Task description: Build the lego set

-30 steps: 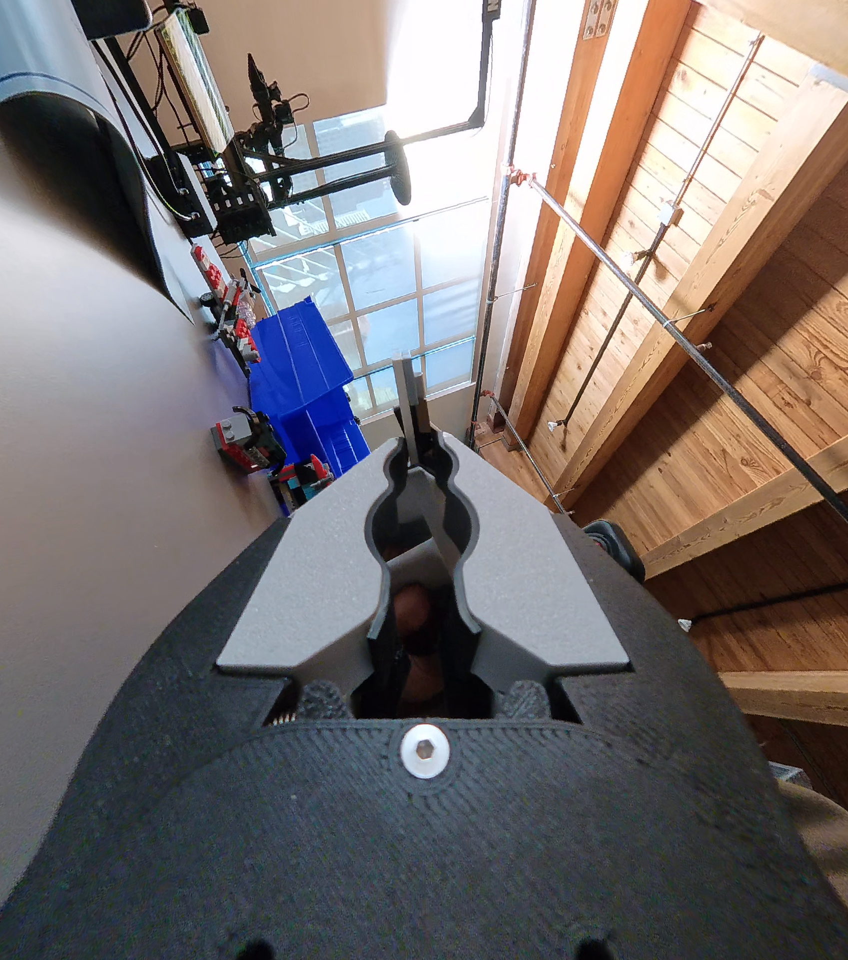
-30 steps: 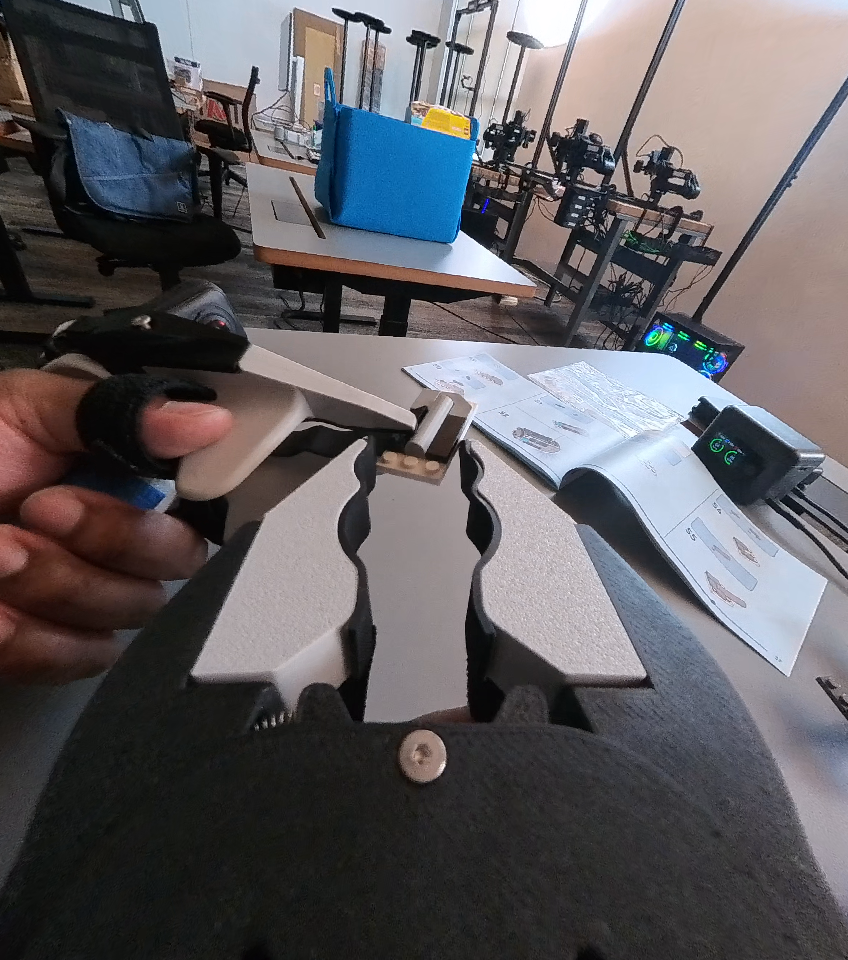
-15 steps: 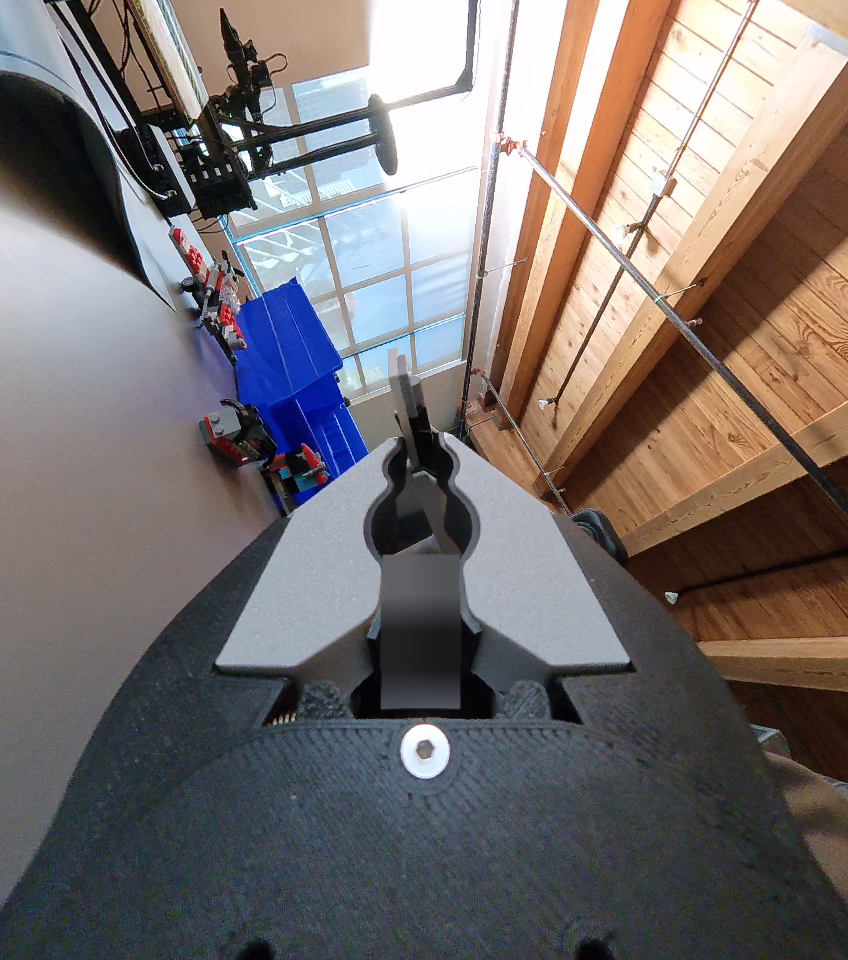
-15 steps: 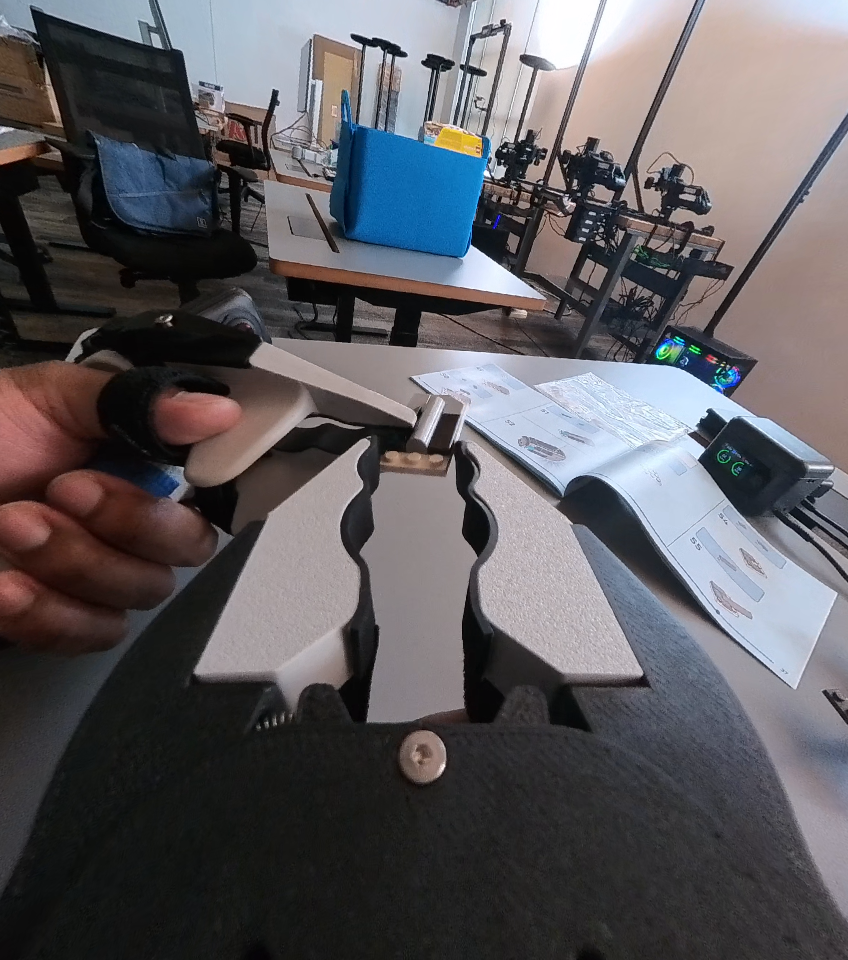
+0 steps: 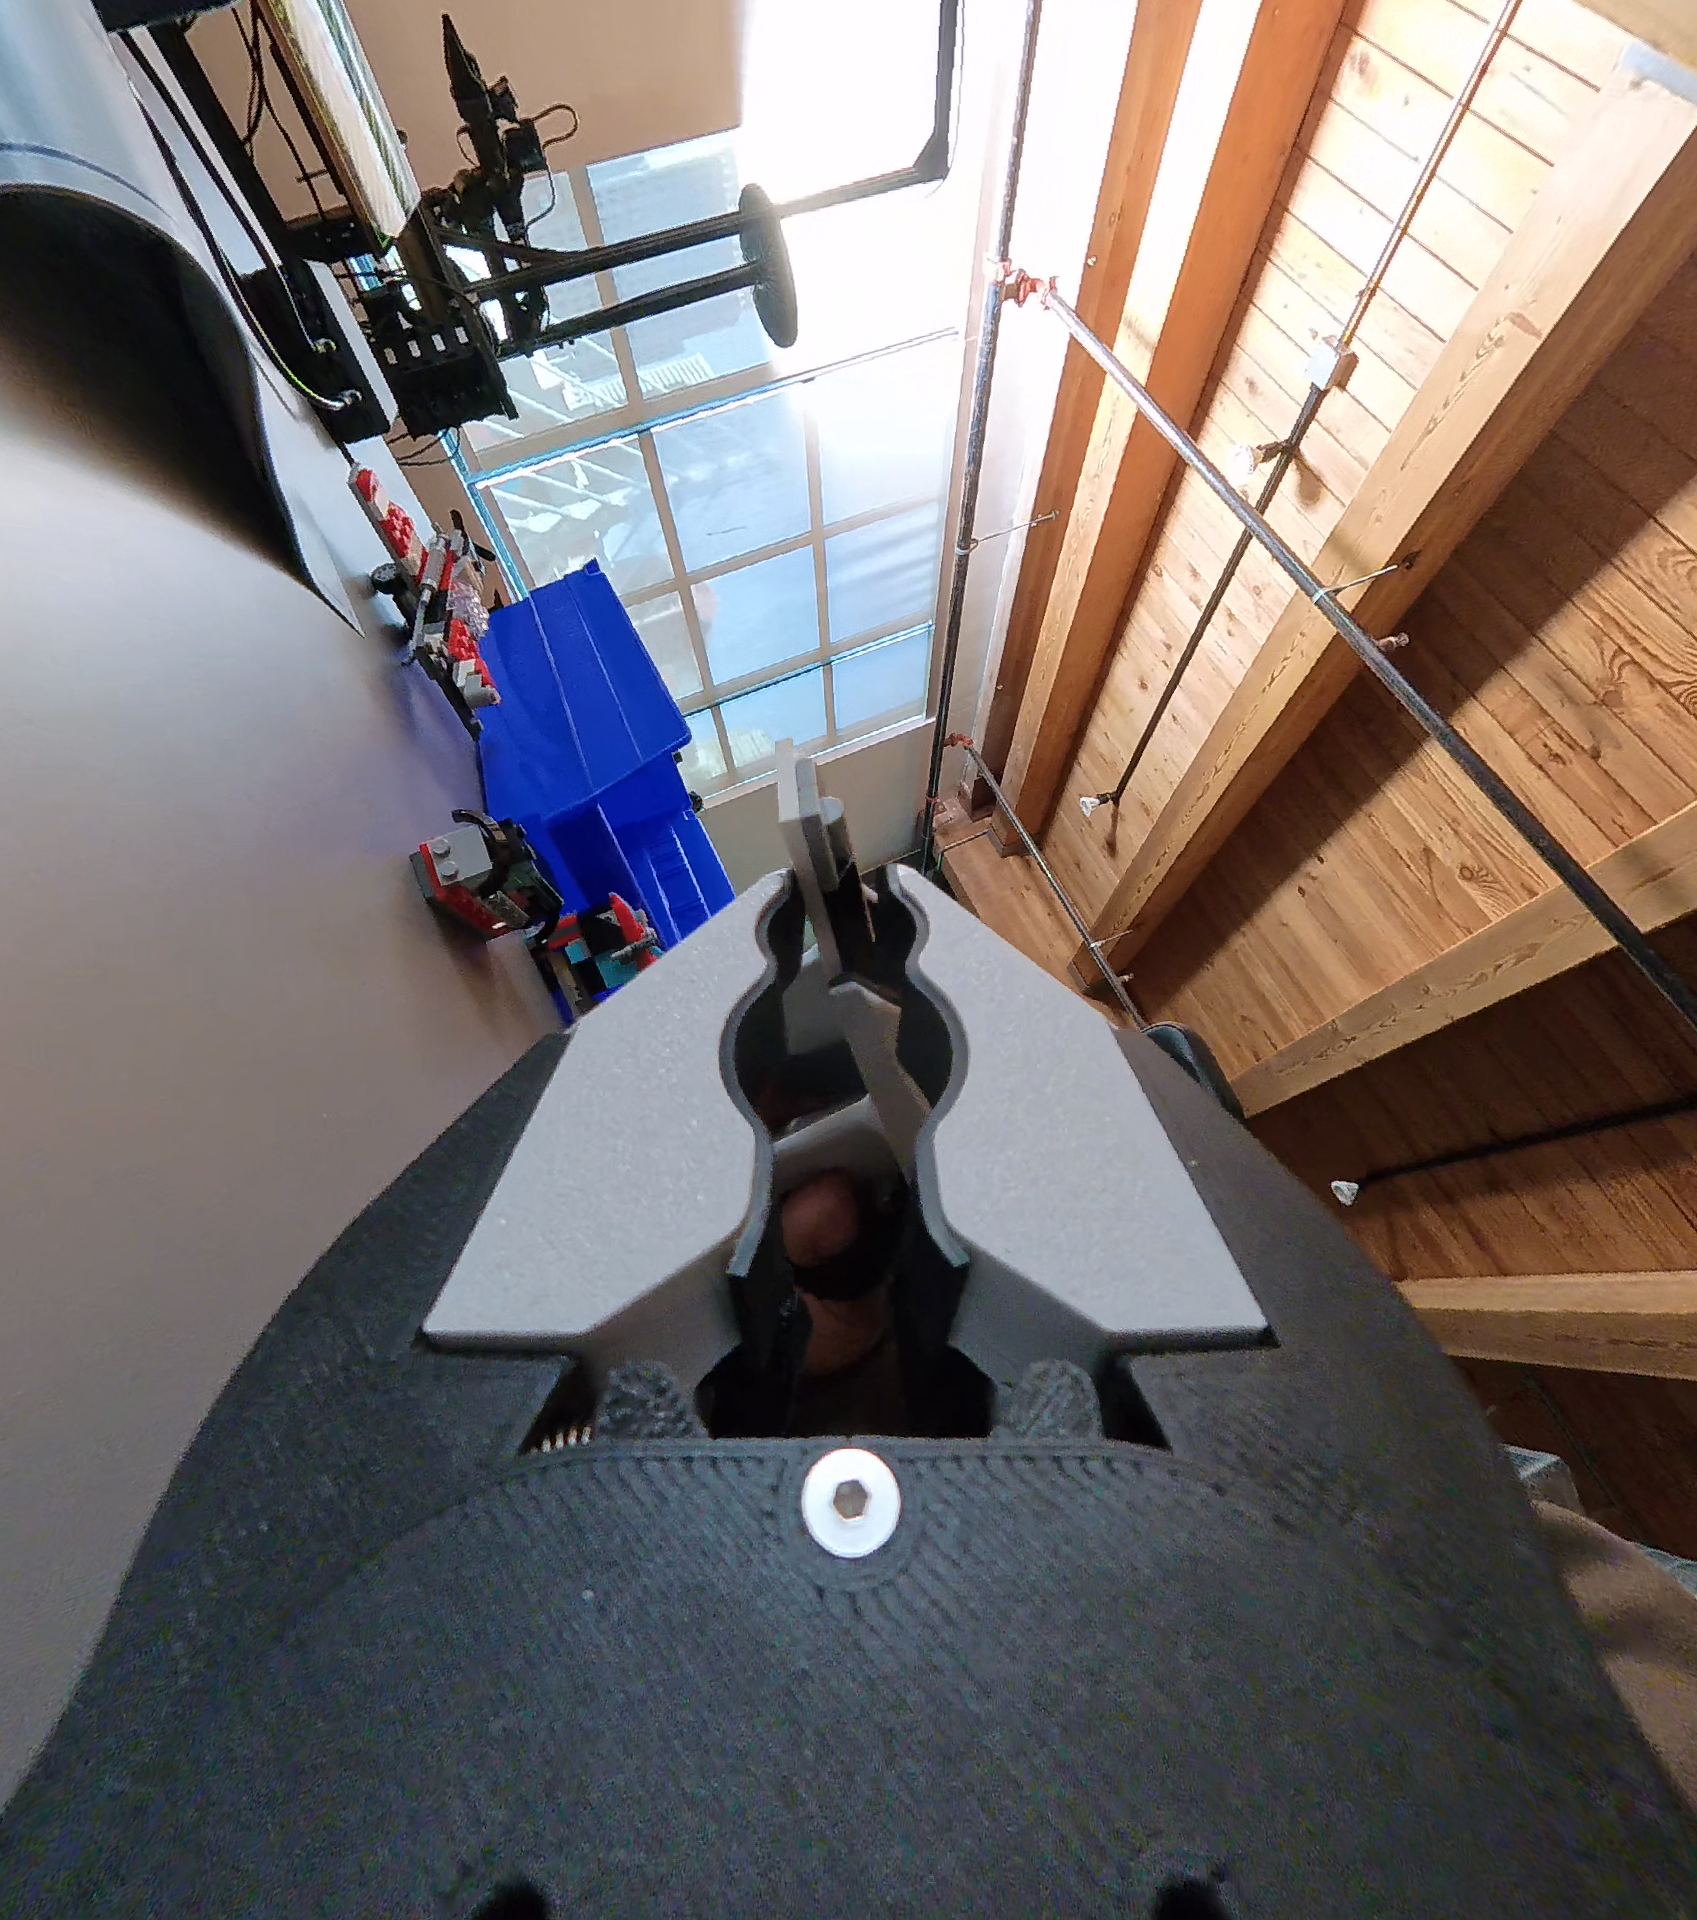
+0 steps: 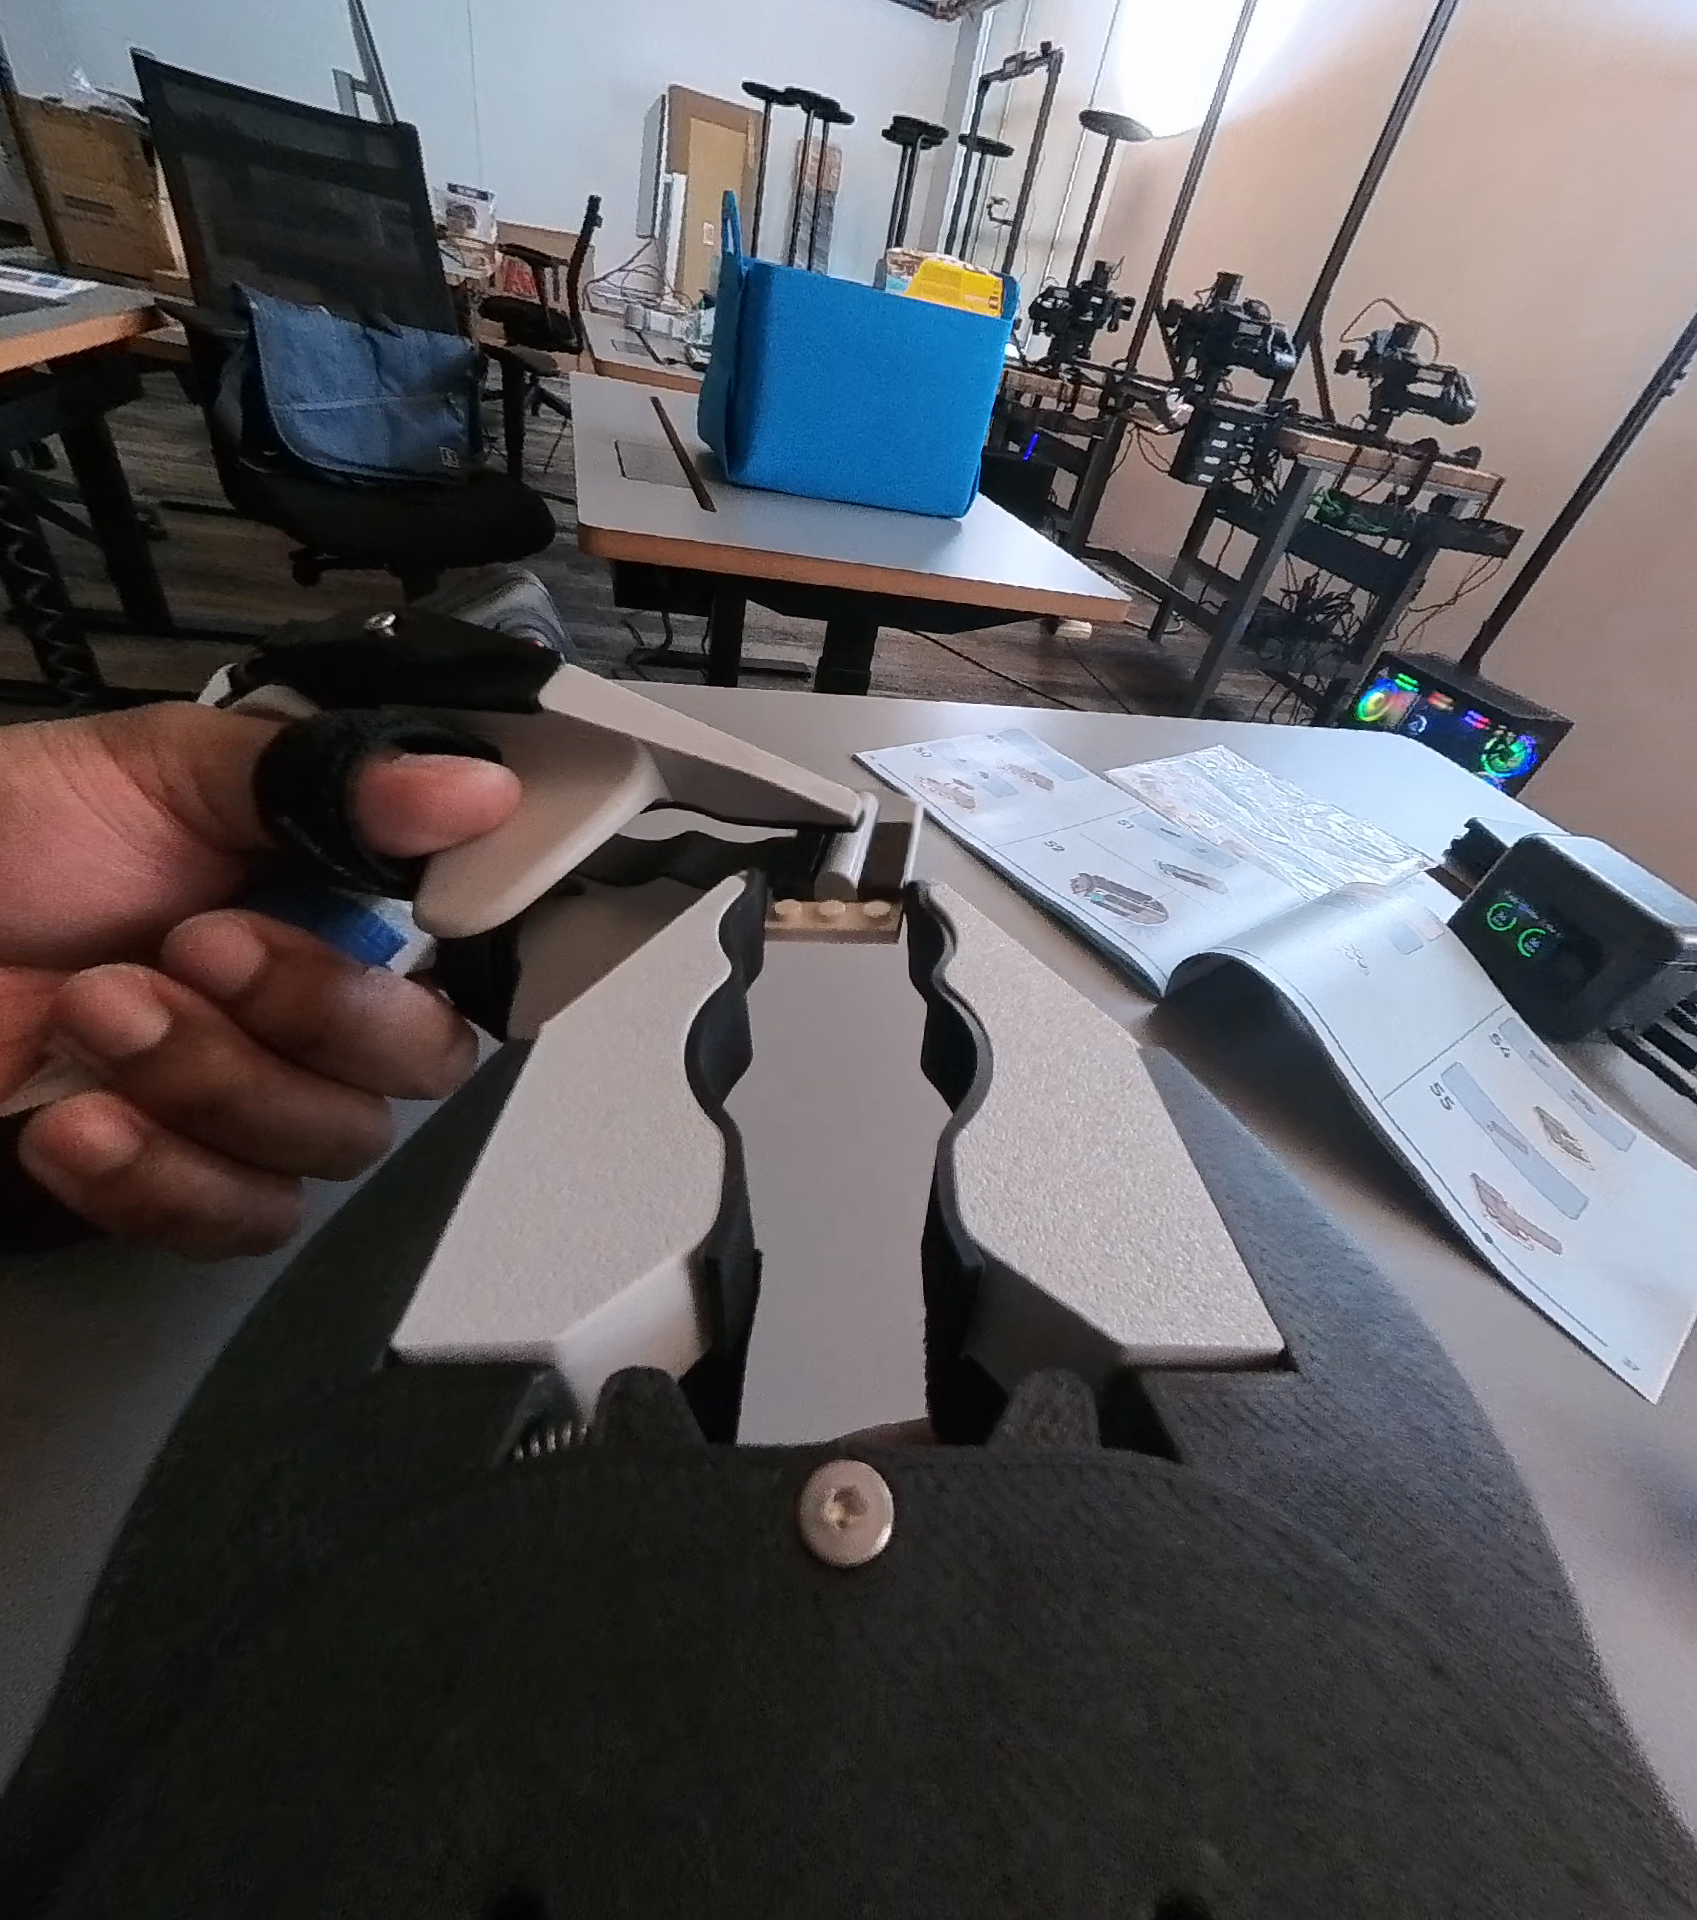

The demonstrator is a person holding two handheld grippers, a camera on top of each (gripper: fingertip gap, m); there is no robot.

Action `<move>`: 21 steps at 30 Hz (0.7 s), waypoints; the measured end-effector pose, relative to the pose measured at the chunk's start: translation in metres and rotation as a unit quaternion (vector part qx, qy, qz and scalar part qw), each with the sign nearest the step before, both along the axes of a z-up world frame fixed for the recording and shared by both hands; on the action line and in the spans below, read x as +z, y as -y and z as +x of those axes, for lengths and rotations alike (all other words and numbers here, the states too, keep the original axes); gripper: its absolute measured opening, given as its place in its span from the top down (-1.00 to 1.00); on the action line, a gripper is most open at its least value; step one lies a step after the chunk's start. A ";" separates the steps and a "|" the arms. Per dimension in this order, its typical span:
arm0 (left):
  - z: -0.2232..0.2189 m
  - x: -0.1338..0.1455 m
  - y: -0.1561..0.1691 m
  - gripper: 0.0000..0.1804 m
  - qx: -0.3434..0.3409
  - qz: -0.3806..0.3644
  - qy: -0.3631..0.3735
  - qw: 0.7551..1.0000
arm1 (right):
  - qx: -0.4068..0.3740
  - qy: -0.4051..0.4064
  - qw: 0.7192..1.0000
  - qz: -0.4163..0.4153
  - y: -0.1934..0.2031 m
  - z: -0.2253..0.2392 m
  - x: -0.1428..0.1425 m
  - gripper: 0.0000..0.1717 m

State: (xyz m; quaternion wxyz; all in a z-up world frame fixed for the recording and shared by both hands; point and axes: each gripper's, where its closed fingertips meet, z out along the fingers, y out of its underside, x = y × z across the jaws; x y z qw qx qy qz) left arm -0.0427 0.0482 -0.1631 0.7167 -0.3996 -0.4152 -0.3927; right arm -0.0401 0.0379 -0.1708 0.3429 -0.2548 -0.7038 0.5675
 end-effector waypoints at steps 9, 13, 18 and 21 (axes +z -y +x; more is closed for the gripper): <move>-0.003 0.002 0.005 0.89 0.008 0.014 0.001 1.000 | 0.022 0.041 0.999 -0.012 -0.003 0.007 -0.005 0.64; -0.012 0.002 0.015 0.89 0.027 0.012 0.000 1.000 | 0.064 0.101 0.992 0.028 -0.009 0.022 -0.025 0.60; -0.022 0.001 0.025 0.89 0.040 0.014 0.000 0.999 | 0.103 0.171 0.970 0.142 -0.021 0.046 -0.060 0.64; -0.020 0.000 0.022 0.89 0.035 0.008 -0.003 0.999 | 0.107 0.189 0.958 0.187 -0.026 0.052 -0.074 0.64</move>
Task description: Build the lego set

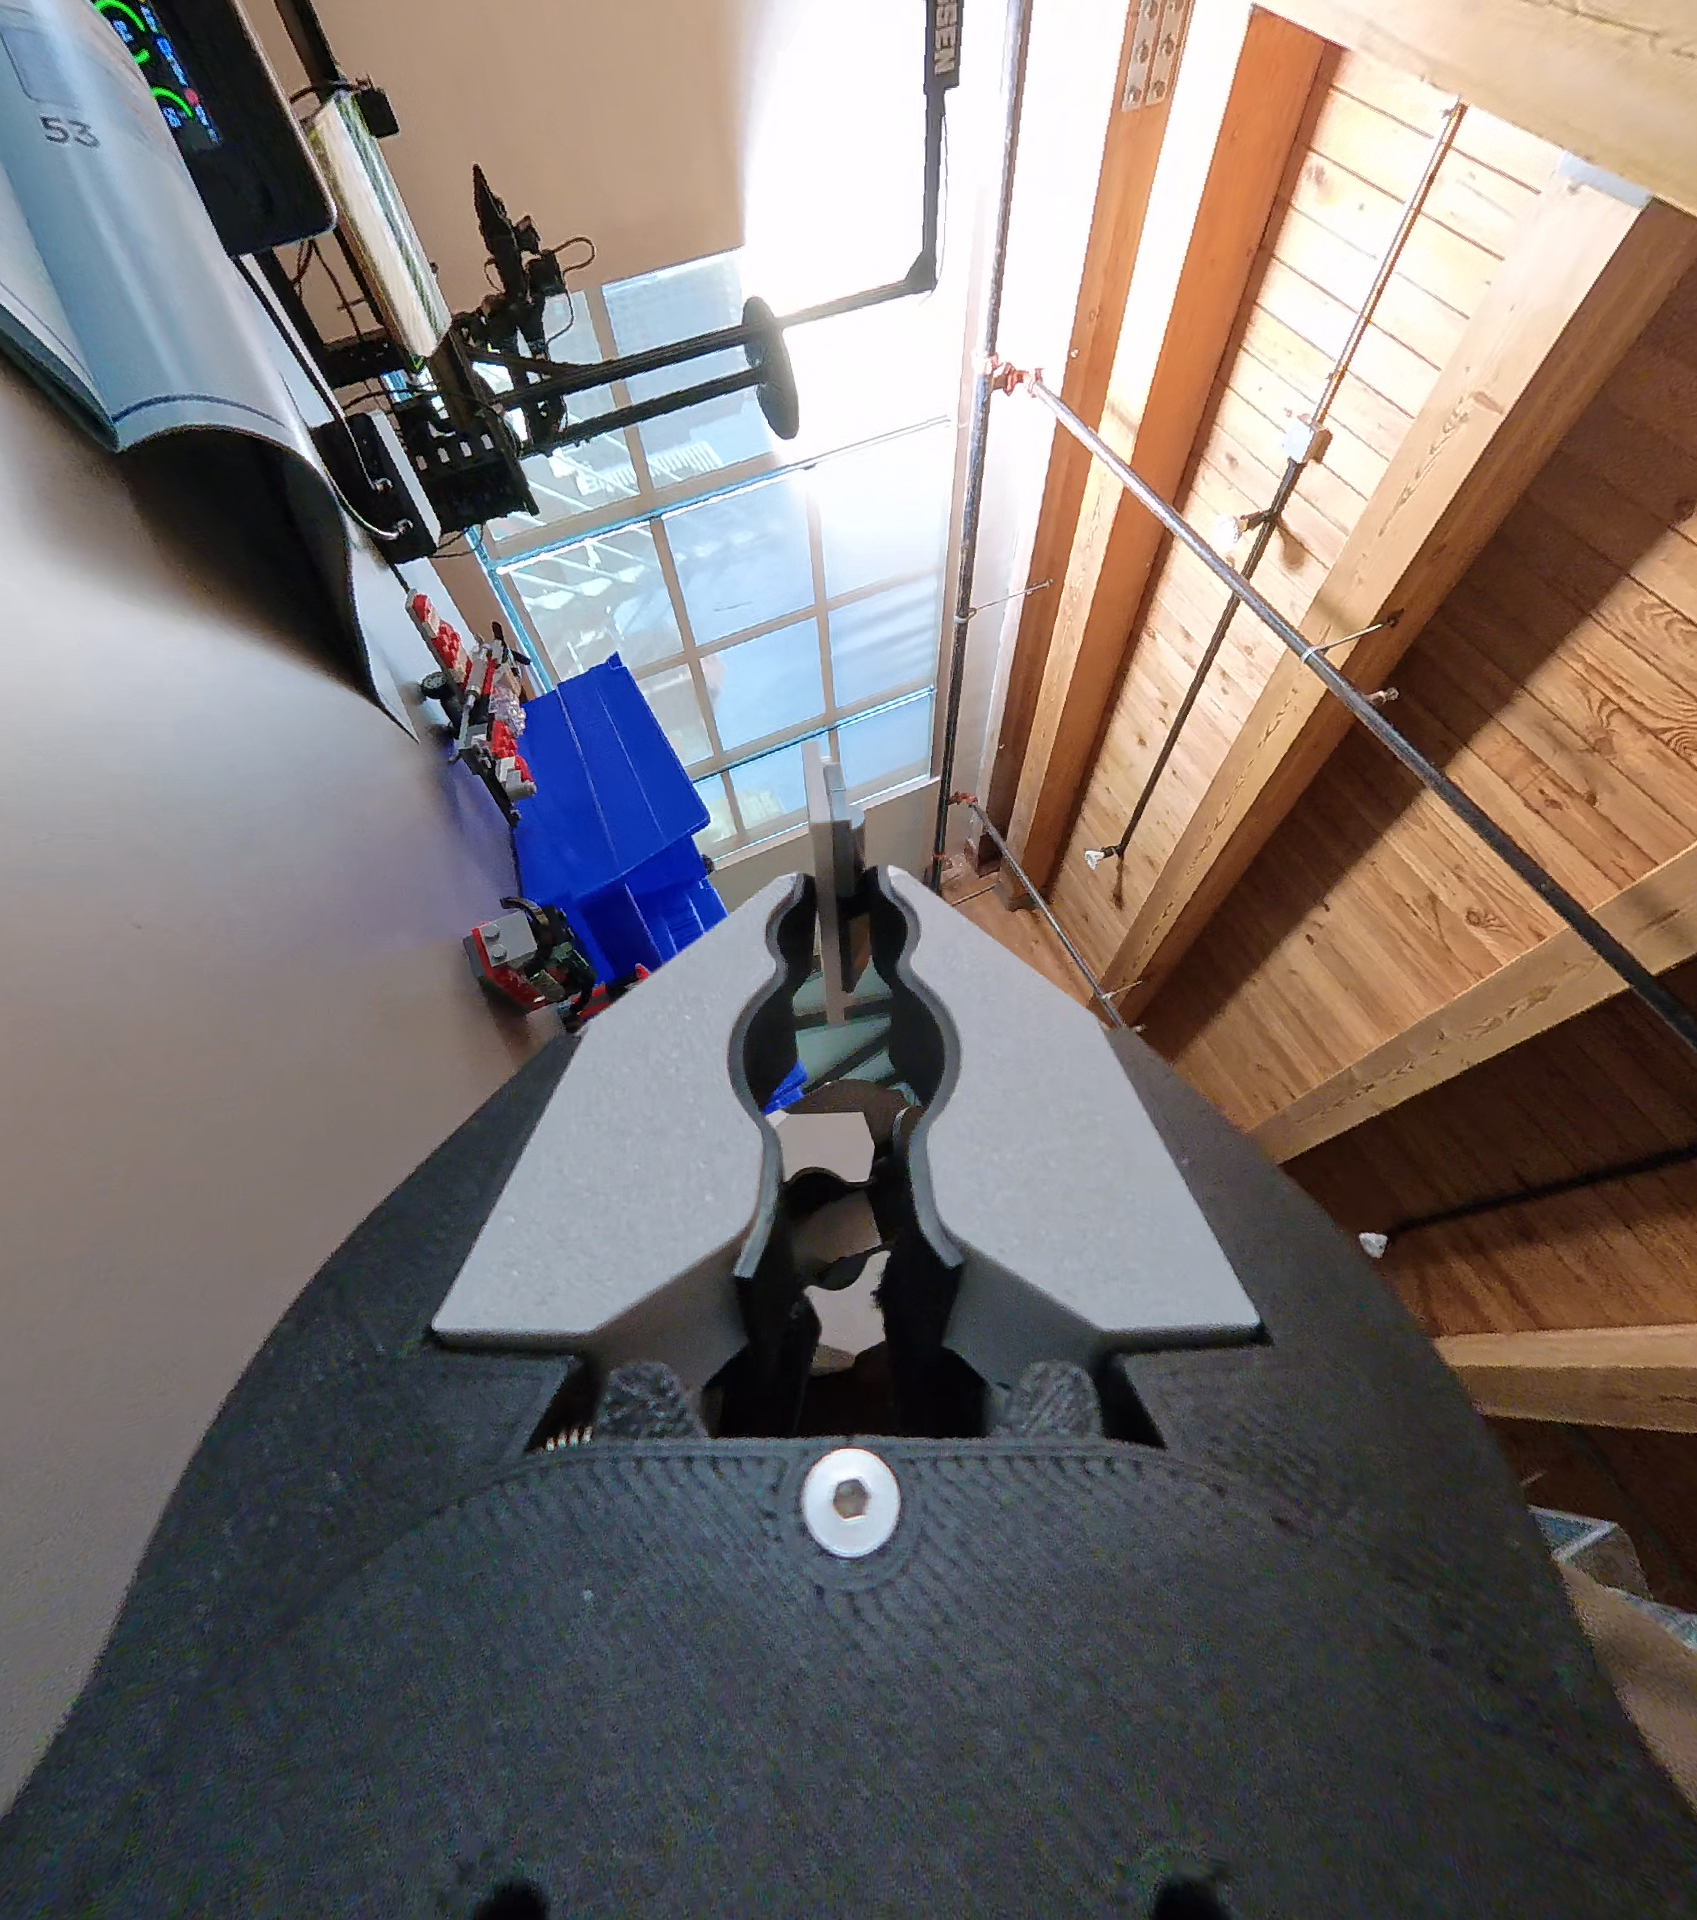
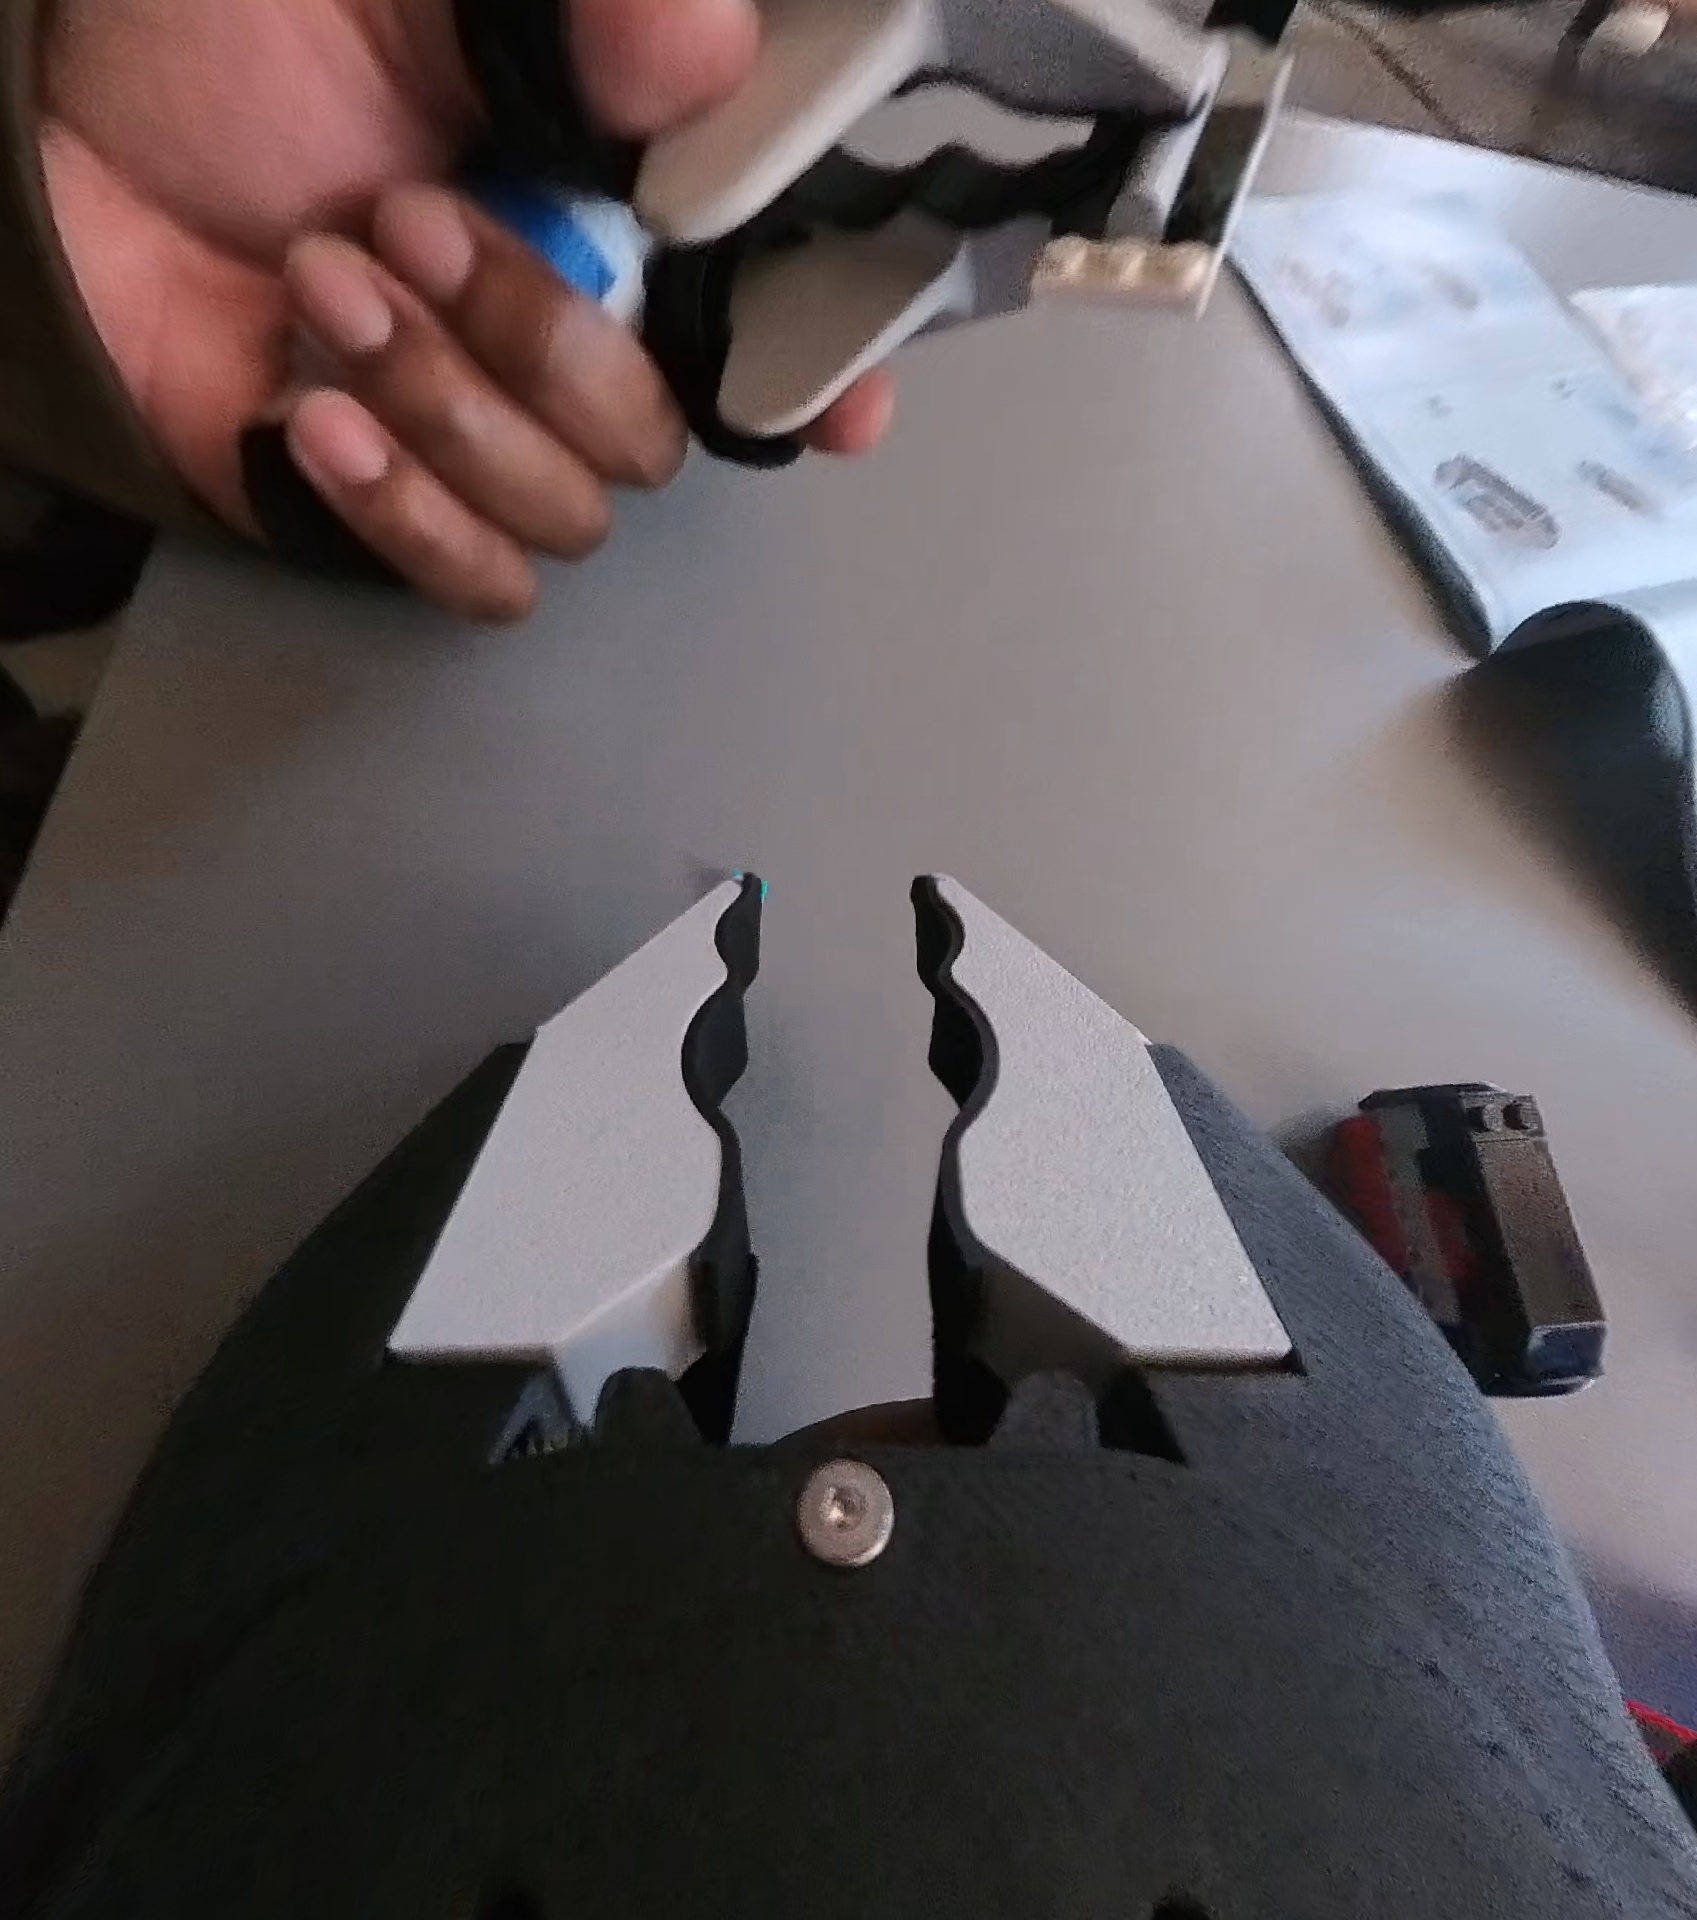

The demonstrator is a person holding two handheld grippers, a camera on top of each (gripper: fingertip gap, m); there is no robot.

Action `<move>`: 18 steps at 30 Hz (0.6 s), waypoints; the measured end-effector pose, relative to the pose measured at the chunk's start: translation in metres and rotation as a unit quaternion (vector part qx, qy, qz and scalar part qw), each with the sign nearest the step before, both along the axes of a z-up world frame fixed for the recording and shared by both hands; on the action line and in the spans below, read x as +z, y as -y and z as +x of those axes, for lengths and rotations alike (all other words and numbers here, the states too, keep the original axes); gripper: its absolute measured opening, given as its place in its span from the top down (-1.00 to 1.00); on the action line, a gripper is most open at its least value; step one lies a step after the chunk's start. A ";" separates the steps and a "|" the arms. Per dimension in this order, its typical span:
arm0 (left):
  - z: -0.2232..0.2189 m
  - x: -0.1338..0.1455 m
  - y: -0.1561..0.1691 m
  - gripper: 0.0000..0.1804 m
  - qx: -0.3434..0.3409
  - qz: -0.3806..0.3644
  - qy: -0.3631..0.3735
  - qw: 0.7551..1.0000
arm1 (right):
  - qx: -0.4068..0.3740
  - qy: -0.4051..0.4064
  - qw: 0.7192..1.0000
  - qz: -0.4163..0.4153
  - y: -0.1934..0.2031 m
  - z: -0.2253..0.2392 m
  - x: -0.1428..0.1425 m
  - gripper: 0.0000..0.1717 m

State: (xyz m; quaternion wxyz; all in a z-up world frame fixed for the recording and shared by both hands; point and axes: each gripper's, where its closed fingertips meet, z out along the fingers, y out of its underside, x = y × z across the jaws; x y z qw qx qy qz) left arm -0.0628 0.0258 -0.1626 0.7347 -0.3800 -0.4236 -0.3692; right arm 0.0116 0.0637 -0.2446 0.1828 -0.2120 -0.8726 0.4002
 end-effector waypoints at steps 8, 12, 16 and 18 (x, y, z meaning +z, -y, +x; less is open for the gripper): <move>0.000 0.000 0.001 0.89 0.008 -0.008 -0.005 1.000 | -0.009 0.059 0.998 0.027 0.008 0.009 -0.019 0.64; -0.001 -0.002 0.001 0.89 0.016 -0.018 -0.005 1.000 | -0.025 0.068 0.997 0.025 0.012 0.013 -0.021 0.69; -0.002 -0.009 0.003 0.89 0.028 -0.038 0.014 0.999 | -0.045 0.075 0.996 0.017 0.012 0.014 -0.023 0.72; -0.003 -0.011 0.003 0.89 0.032 -0.042 0.021 0.998 | -0.053 0.076 0.996 0.017 0.013 0.014 -0.023 0.76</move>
